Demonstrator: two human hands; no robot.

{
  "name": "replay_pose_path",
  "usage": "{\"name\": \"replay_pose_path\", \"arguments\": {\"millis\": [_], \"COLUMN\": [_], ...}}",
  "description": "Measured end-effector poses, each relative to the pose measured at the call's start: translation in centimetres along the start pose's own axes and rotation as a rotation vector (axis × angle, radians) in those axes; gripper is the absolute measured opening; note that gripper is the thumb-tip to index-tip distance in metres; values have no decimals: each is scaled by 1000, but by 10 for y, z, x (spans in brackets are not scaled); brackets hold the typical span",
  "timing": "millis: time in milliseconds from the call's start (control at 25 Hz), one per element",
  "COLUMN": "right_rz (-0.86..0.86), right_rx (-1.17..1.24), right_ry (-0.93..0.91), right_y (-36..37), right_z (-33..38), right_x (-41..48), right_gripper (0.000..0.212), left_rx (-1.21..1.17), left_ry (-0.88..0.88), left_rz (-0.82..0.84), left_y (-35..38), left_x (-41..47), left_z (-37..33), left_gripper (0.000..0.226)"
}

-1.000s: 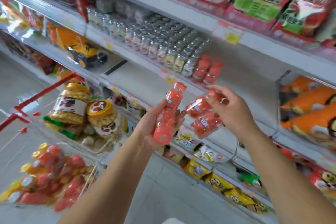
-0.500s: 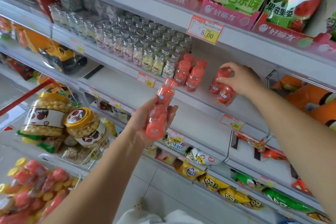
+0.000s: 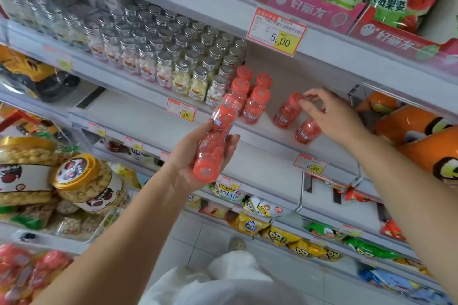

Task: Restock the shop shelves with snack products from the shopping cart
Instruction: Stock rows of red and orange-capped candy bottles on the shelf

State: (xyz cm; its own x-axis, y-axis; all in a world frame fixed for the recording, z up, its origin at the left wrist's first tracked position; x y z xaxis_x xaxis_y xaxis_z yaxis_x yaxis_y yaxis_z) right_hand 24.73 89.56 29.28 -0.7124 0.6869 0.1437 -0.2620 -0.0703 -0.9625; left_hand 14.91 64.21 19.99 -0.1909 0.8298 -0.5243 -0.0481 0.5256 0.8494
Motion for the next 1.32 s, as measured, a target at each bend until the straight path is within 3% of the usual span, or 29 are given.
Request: {"name": "replay_pose_path", "arguments": {"millis": [120, 280, 400, 640, 1000, 1320], "right_rz": [120, 444, 407, 379, 461, 435], "right_rx": [173, 449, 502, 762, 623, 578], "right_ry": [164, 311, 334, 347, 201, 134], "right_y": [0, 15, 15, 28, 53, 59], "right_z": [-21, -38, -45, -26, 80, 105], "right_x": [-12, -30, -12, 50, 99, 106], "right_gripper": [38, 30, 32, 15, 11, 4], "left_rx": [-10, -24, -48, -67, -98, -82], "left_ry": [-13, -4, 14, 22, 49, 25], "left_rz": [21, 20, 11, 20, 6, -12], "left_y": [4, 1, -4, -8, -23, -27], "left_x": [8, 14, 14, 11, -5, -14], "left_z": [-2, -8, -12, -13, -26, -22], "left_gripper": [52, 53, 55, 49, 45, 43]}}
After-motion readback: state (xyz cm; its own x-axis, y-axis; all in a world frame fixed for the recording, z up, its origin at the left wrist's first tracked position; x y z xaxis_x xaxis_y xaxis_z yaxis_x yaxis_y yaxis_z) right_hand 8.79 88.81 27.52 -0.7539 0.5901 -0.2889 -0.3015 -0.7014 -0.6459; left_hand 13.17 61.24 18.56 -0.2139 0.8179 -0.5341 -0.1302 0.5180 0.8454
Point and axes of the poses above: each hand's wrist, its own x-axis towards the middle knuckle, its own y-axis out of the palm, z = x × y, the point moved 8 cm from there along x, towards the middle knuckle, and after that the axes turned 11 degrees about -x, right-handed, at the moved point
